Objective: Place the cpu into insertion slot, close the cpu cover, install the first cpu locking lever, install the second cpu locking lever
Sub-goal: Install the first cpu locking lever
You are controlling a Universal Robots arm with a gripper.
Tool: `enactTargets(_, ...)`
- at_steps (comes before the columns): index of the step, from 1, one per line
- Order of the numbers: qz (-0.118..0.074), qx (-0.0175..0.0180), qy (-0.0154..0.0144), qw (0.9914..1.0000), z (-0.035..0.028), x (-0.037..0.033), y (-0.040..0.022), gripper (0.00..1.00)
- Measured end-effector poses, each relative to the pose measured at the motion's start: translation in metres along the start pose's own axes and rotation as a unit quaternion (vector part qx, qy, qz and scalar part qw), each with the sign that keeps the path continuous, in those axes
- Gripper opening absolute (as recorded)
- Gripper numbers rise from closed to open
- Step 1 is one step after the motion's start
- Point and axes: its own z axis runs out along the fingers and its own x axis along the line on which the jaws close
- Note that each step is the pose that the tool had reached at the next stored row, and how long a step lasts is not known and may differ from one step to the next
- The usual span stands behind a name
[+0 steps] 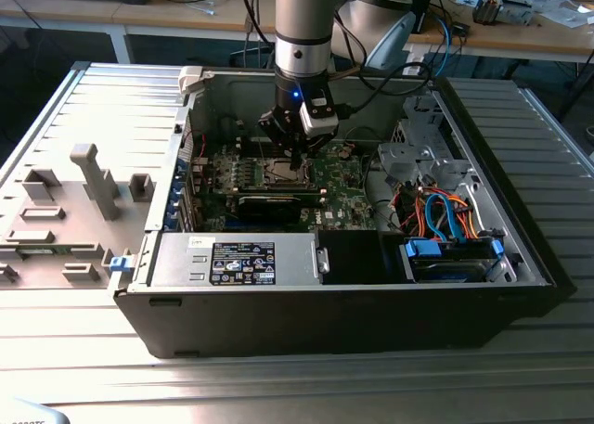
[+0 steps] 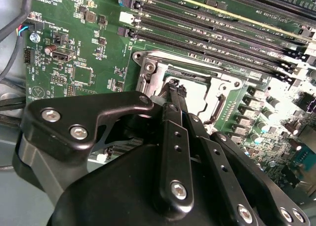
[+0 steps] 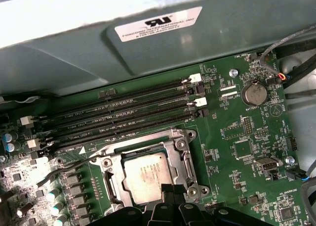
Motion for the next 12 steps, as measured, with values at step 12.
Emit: enactTargets(12,-0.002,0.0,-0.0002,1.0,0.0004,0.0,0.0,0.11)
